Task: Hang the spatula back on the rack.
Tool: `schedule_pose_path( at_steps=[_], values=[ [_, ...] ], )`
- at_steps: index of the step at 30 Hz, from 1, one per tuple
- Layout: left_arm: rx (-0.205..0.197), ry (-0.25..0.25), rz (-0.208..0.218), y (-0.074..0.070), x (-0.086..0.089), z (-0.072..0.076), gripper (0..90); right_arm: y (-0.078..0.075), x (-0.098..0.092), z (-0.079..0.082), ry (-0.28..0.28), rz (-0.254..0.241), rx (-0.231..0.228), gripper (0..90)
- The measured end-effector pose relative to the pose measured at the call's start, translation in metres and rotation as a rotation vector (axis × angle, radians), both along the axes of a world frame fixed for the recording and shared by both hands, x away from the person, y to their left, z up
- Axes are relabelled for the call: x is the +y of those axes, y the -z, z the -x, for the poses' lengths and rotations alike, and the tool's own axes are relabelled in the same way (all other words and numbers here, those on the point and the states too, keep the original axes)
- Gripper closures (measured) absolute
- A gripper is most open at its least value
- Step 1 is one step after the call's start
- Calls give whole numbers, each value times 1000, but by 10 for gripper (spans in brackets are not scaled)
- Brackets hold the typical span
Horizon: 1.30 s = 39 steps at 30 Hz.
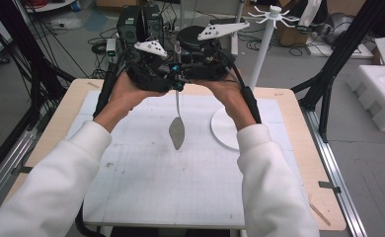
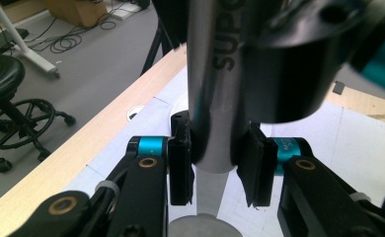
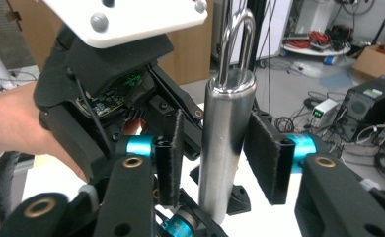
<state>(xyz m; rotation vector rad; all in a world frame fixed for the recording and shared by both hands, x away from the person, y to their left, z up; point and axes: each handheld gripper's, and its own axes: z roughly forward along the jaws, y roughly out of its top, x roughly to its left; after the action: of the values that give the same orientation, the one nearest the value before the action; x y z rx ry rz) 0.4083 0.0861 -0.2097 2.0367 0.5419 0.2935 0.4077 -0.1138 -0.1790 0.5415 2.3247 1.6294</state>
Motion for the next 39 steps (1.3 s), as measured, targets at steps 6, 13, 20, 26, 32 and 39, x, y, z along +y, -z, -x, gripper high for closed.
schedule_pose_path(
  at_steps=[6, 13, 20, 26, 32, 39],
  values=[
    [5, -7, -1, 1, 0, 0, 688, -1, 2, 1, 45, 15, 25, 722],
    [-16, -10, 16, 1, 0, 0, 685, -6, 5, 3, 69, 36, 15, 733],
    [-65, 22, 35, 0, 1, 2, 622, -10, 2, 6, 63, 38, 11, 735],
    [-94, 49, 32, 4, 5, 5, 369, -14, -7, 9, 74, 47, 9, 735],
    [-86, 70, 50, 7, 20, 9, 131, -18, -22, 15, 80, 50, 8, 735],
    [-91, 108, 104, 13, 42, 23, 17, -16, -43, 20, 67, 28, 21, 735]
  ],
)
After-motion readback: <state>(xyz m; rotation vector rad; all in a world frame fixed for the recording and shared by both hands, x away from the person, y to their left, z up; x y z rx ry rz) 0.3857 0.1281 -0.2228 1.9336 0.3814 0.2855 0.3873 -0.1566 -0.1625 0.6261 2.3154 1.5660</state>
